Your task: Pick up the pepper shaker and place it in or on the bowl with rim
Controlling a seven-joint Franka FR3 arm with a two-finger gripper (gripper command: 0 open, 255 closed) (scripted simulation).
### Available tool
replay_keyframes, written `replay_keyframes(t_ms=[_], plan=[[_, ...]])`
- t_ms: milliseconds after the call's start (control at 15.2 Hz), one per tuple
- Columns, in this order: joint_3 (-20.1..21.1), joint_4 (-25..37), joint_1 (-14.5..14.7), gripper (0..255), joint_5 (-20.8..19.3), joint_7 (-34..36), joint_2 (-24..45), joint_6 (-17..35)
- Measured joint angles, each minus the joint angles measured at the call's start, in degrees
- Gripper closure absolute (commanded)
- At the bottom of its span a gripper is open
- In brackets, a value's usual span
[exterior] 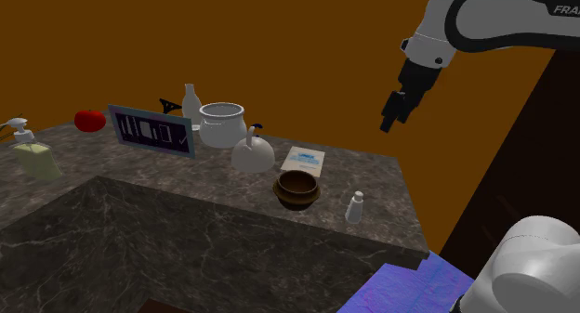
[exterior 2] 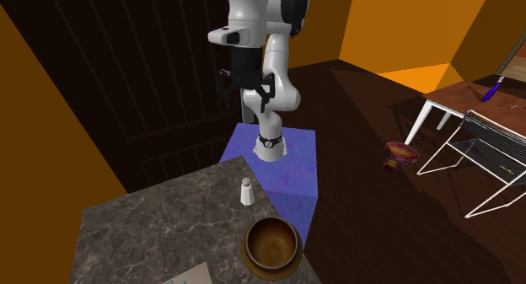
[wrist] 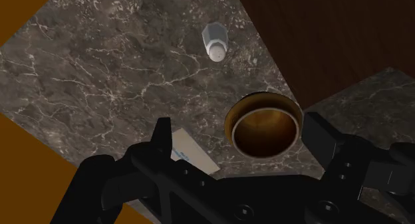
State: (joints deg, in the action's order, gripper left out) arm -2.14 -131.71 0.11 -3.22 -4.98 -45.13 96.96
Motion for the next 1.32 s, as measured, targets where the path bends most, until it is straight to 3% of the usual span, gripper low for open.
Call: replay_keyframes(t_ms=[198,660,1320], plan=[[-0.5,-2.0,0.2,0,0.1,-0.7,0.3,1.9],[-3.8,-12.8,1.3,0,0.0,-5.8,2.8,13.0],[-8.3,-23.1,4.0,0,1.2,-13.2,14.5,31.6]])
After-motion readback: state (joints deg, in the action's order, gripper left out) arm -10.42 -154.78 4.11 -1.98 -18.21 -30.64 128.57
